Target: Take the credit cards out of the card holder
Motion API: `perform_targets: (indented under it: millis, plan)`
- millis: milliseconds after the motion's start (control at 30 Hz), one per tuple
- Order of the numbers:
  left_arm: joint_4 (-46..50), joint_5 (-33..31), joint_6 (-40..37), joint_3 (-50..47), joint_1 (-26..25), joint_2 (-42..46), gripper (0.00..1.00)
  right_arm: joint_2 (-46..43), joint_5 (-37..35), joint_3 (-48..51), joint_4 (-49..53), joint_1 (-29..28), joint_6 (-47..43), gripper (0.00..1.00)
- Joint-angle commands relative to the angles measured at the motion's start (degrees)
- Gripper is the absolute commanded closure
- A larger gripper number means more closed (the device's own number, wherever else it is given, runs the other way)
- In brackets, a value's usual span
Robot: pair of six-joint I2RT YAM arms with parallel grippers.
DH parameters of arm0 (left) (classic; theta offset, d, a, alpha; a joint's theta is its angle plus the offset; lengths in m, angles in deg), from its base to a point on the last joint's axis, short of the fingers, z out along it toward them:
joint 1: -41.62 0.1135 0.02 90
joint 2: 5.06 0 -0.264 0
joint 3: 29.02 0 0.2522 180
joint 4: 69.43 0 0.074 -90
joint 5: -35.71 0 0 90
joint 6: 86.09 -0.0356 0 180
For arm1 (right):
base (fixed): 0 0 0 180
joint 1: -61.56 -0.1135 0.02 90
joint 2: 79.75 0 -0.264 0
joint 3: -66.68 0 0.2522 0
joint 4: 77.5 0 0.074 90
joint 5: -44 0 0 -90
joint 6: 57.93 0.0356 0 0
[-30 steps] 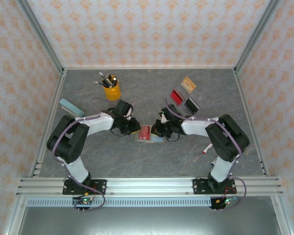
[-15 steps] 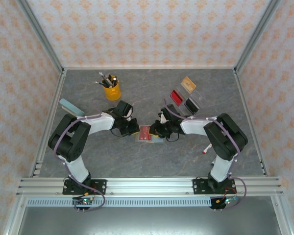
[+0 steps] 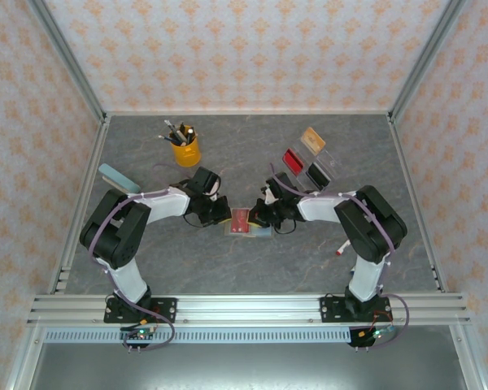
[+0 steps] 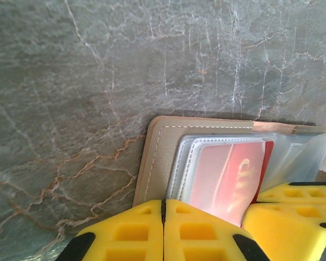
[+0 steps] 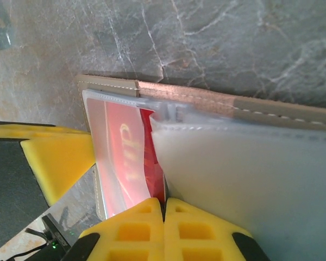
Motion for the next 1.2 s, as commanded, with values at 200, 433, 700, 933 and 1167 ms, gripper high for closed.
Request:
perform_targets:
  millis: [200, 433, 700, 933, 1167]
  plan:
    - [7.29, -2.76, -2.69, 3.02, -0.40, 1.72, 0.85, -4.96, -4.18, 1.98, 5.10, 1.78, -3.11, 1.00]
    - [7.55, -2.29, -3.32, 4.09, -0.43, 4.02, 0.84, -5.47, -4.96, 2.81, 6.73, 2.13, -4.27, 1.00]
    - [3.84, -0.30, -2.71, 2.98, -3.39, 4.42, 0.87, -4.19, -4.45, 2.38, 6.72, 2.13, -5.33, 1.00]
    - [3.87, -0.68, -2.62, 4.71, -4.74, 0.09, 0.93, -3.25, -4.98, 0.81, 8.83, 2.21, -7.94, 1.00]
    - [5.76, -2.53, -2.88, 4.15, -4.75, -3.00, 0.97, -3.23, -6.46, 0.39, 9.98, 2.64, -9.13, 1.00]
